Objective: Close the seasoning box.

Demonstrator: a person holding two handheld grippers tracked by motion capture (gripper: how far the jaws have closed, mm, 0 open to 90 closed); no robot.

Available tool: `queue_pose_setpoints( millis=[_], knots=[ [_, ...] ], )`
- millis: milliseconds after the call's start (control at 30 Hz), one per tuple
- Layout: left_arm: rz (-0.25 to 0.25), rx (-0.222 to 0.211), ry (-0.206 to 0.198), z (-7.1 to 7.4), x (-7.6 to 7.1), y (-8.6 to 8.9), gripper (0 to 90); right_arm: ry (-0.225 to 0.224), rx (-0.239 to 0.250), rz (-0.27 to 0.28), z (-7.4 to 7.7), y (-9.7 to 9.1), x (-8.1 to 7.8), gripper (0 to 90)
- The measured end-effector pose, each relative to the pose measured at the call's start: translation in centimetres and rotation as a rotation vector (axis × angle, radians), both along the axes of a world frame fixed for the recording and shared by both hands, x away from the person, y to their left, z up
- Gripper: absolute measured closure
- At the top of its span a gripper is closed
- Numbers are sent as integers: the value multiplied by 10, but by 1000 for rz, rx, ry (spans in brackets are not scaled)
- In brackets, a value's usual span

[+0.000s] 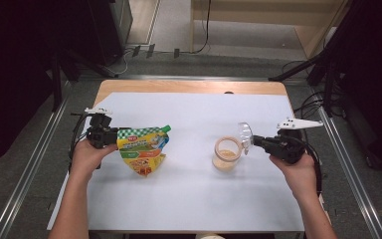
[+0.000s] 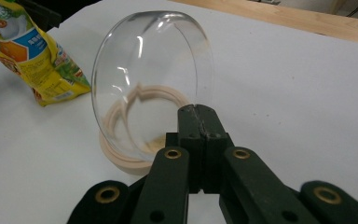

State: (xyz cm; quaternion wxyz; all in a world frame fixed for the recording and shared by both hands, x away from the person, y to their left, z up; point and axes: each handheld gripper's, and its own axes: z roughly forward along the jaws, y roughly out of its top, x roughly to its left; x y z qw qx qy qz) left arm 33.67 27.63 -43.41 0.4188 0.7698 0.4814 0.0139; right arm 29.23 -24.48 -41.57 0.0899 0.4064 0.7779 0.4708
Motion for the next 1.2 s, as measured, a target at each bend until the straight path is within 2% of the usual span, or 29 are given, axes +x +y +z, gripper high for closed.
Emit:
queue_pose_setpoints(
  millis=[300,467,567,667,733,833,900,1067,1133,1200],
  knots=[
    [1,5,5,-1,1,0,466,-2,-9,38,0,11,-2,900],
    [1,4,6,-1,1,1,466,-5,-16,31,-2,10,-2,866],
    [2,3,6,-1,1,1,465,-2,-15,20,-3,7,-1,813],
    [1,3,6,-1,1,1,465,2,-11,10,-5,3,2,716],
    [2,3,8,-1,1,0,465,18,4,1,-8,-1,4,676],
    [3,7,9,-2,1,1,464,24,-5,-4,-11,-4,6,610],
    [1,6,10,-2,2,1,463,5,-18,-14,-13,-7,6,560],
    [3,6,12,-2,1,1,462,-7,-19,-41,-21,-15,10,483],
    [5,4,10,-2,2,1,461,-11,-12,-50,-24,-18,11,455],
    [5,2,12,-3,2,2,461,-24,15,-47,-29,-23,12,431]
  ],
)
